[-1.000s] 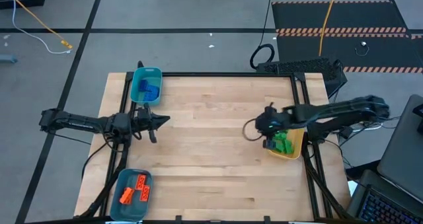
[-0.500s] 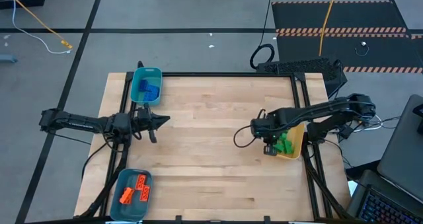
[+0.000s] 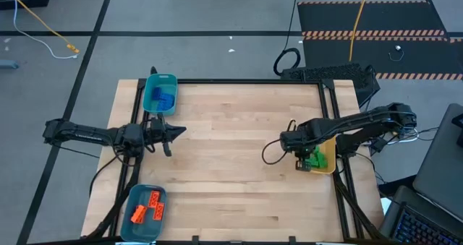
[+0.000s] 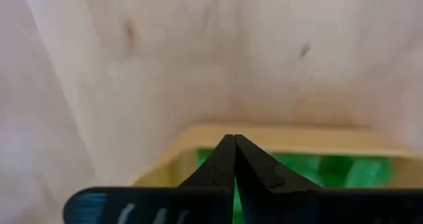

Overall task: Sort & place blocks by color
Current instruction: Return to Home Position

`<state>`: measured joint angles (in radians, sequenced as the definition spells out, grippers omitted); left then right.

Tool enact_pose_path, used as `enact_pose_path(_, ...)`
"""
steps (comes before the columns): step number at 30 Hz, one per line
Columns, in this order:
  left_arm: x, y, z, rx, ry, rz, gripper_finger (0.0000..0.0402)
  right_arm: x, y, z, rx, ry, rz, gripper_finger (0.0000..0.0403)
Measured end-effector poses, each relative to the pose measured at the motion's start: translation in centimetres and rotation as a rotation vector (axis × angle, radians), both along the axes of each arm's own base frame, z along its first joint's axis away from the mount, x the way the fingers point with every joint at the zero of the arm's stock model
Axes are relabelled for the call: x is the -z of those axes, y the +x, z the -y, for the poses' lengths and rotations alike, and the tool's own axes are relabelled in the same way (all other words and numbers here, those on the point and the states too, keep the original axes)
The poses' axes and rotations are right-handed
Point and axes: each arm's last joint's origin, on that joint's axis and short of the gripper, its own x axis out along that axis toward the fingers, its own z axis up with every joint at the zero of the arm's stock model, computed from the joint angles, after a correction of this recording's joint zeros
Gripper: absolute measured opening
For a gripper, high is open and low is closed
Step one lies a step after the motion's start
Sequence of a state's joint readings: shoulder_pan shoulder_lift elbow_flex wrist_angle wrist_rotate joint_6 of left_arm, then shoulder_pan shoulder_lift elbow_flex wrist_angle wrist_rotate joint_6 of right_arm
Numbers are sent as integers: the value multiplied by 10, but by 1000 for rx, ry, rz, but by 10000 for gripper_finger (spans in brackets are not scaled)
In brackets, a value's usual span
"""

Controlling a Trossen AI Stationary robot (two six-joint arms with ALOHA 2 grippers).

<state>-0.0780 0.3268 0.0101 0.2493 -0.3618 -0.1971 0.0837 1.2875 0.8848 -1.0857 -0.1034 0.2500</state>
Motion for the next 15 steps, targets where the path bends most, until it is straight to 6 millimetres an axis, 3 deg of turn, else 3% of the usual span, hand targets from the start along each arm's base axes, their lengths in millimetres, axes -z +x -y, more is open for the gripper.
enact_pose_path(6, 0, 0, 0, 0, 0, 1, 1, -9, 9, 0, -6, 6, 183, 0)
enact_pose_path(15, 0, 0, 0, 0, -11, 4, 1, 10, 5, -19, -40, 22, -31, 0)
